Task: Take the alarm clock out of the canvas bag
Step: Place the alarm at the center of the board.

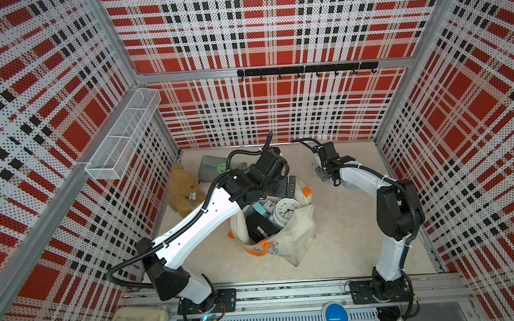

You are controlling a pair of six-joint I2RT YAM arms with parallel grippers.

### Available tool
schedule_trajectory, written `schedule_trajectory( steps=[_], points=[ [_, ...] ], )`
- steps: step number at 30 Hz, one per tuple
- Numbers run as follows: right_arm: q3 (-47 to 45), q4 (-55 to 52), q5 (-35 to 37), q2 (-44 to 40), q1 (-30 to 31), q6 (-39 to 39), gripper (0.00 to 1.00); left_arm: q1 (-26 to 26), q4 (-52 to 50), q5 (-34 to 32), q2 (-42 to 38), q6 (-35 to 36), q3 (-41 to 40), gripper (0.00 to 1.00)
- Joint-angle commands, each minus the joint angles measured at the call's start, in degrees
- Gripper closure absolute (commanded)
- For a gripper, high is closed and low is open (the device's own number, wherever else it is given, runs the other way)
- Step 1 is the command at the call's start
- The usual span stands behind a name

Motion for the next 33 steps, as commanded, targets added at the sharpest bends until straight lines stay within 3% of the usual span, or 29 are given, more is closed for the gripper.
schedule_trajectory(
  steps=[1,15,24,27,33],
  points=[
    [1.7,2.7,0.7,1.1,-0.3,-1.2,0.51,0.4,0.9,-0.1,-0.1,-0.3,0.2,0.01],
    [1.3,1.5,-4.2,-0.4,-0.4,0.8,0.37,2.9,-0.9,-1.4,-2.7,-1.2,-1.4,0.01],
    [1.7,-8.1,-17.6,-19.3,0.1,11.7,0.3,0.1,-5.3,-2.1,-4.5,-1.7,-0.2,0.01],
    [2.4,-12.8,-21.8,-26.3,2.5,16.5,0.28,-2.1,-5.4,-0.4,-6.5,-5.0,-2.8,0.01],
    [5.3,-21.0,-20.2,-31.9,13.2,22.6,0.27,-5.6,-5.0,1.9,-12.5,-11.4,-12.1,0.0]
  ],
)
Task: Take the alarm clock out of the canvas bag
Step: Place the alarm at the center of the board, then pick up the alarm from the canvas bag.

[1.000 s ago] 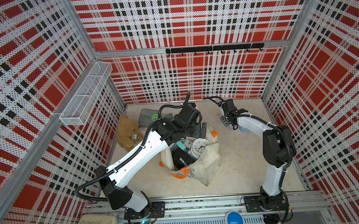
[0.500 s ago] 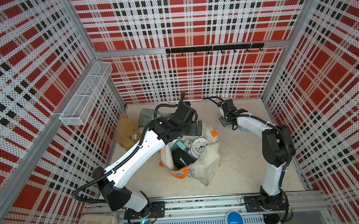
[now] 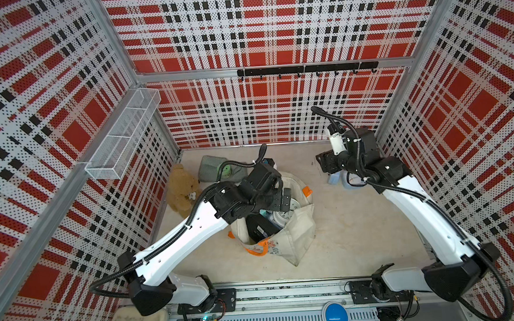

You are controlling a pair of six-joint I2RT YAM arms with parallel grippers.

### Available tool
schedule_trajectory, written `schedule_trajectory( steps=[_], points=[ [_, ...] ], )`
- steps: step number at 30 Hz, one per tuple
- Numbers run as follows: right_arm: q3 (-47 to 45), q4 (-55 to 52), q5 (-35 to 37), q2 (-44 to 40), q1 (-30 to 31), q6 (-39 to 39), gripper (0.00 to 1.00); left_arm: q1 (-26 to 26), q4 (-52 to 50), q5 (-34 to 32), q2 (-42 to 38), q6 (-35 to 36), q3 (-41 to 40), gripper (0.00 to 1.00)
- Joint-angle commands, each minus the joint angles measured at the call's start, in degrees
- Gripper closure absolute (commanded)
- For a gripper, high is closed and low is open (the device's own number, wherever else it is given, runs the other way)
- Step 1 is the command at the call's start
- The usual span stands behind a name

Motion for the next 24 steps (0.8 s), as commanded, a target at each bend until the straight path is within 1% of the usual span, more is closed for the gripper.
schedule_trajectory(
  steps=[1,3,5,6,8,10,13,17,18,19,21,22,24],
  points=[
    [0.8,-8.0,-1.1,1.0,3.1,6.6,0.27,-1.4,-1.1,0.8,-3.5,-5.4,-4.6,0.0],
    [1.1,-9.1,1.4,0.4,2.9,7.4,0.25,-1.9,-0.7,0.4,-5.6,-6.6,-6.5,0.01],
    [2.6,-11.0,6.0,0.8,2.2,6.3,0.19,-2.1,-0.6,-0.5,-7.1,-6.8,-7.0,0.01],
    [3.8,-12.1,6.5,1.3,1.2,6.1,0.18,-2.2,-0.6,-0.9,-7.7,-6.2,-6.8,0.0],
    [6.8,-14.3,4.5,2.6,-1.5,6.6,0.17,-2.4,-1.0,-1.8,-8.1,-4.3,-6.0,0.01],
    [8.1,-14.9,0.4,3.2,-3.3,7.5,0.16,-2.6,-1.7,-2.7,-7.6,-2.6,-5.2,0.01],
    [8.0,-14.9,-4.5,3.4,-3.4,8.0,0.14,-2.6,-2.1,-2.9,-5.8,-0.7,-4.0,0.01],
    [7.8,-17.9,-4.6,4.2,-3.4,8.8,0.14,-2.6,0.2,-0.6,-3.4,-0.5,-3.5,0.01],
    [7.7,-18.2,-6.1,4.0,-3.4,9.3,0.15,-2.6,0.7,0.2,-2.8,-0.6,-3.6,0.01],
    [7.2,-17.7,-9.1,3.6,-3.4,10.1,0.15,-2.6,1.3,1.1,-2.2,-0.7,-4.1,0.01],
    [5.7,-16.1,-14.4,2.7,-2.6,12.1,0.16,-2.6,2.2,2.4,-1.4,-1.2,-5.5,0.0],
    [4.6,-15.5,-14.8,2.4,-1.1,13.4,0.16,-2.6,2.8,3.4,-1.1,-1.8,-6.8,0.01],
    [3.5,-15.7,-11.5,2.5,2.3,15.1,0.17,-2.6,4.1,5.6,-1.7,-3.0,-9.5,0.09]
  ],
)
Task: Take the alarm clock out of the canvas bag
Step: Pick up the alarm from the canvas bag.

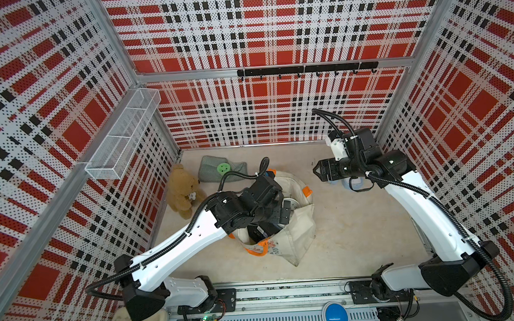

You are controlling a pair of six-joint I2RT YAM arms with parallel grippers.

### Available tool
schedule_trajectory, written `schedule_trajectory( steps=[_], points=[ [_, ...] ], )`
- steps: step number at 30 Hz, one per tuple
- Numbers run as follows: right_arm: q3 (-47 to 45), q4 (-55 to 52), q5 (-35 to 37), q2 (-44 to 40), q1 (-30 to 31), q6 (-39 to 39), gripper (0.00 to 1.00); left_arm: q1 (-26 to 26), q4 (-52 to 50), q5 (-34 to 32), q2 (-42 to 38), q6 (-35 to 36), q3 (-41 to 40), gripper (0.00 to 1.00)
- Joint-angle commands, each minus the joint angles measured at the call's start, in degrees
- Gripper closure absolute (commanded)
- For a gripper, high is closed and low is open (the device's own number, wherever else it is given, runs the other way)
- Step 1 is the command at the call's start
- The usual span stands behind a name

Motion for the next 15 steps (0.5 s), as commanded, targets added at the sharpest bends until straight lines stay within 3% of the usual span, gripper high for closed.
schedule_trajectory(
  steps=[1,9,15],
  points=[
    [-2.3,0.5,-1.4,-0.6,4.6,4.7,0.18,-0.7,2.8,4.1,-0.7,-2.0,-4.1,0.13],
    [-2.7,-2.1,2.0,1.0,10.1,13.0,0.21,-11.4,7.3,3.6,-3.5,-9.6,-11.2,0.37],
    [-4.1,-7.0,5.8,1.6,14.0,14.4,0.19,-14.3,9.1,2.1,-1.7,-11.8,-12.7,0.38]
  ],
)
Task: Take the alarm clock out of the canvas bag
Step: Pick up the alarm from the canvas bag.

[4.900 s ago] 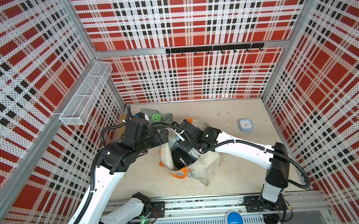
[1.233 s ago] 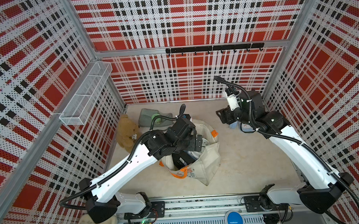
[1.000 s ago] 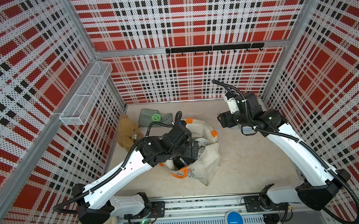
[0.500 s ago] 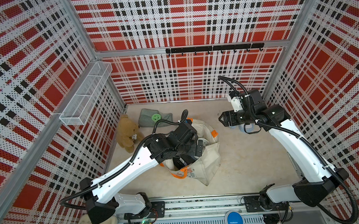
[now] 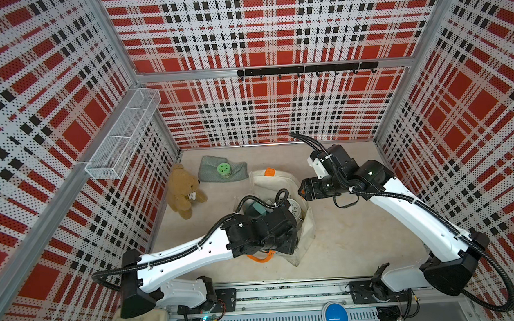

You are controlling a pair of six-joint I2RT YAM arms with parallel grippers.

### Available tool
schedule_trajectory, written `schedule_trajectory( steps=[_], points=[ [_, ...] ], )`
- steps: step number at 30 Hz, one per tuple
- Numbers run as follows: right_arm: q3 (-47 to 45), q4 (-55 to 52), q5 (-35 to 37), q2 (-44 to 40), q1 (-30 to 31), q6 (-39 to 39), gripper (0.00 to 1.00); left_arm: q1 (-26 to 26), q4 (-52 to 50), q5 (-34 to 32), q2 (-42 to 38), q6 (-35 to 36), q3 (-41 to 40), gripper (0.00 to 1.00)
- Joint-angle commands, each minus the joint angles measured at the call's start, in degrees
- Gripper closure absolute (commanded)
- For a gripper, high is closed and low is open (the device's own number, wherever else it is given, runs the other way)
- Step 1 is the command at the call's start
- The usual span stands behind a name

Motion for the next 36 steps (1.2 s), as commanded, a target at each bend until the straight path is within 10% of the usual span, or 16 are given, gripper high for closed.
schedule_trajectory(
  steps=[1,19,36],
  points=[
    [-2.1,-2.7,3.0,0.2,1.9,2.5,0.2,-0.6,3.2,-0.4,0.6,-2.7,-1.3,0.38],
    [-27.8,0.9,1.1,-10.8,4.6,13.0,0.33,12.7,7.1,-1.0,-3.1,-10.1,-5.2,0.04],
    [-31.5,5.7,2.0,-9.7,5.7,14.6,0.34,7.7,-4.7,-8.1,13.0,-7.4,2.6,0.34]
  ],
)
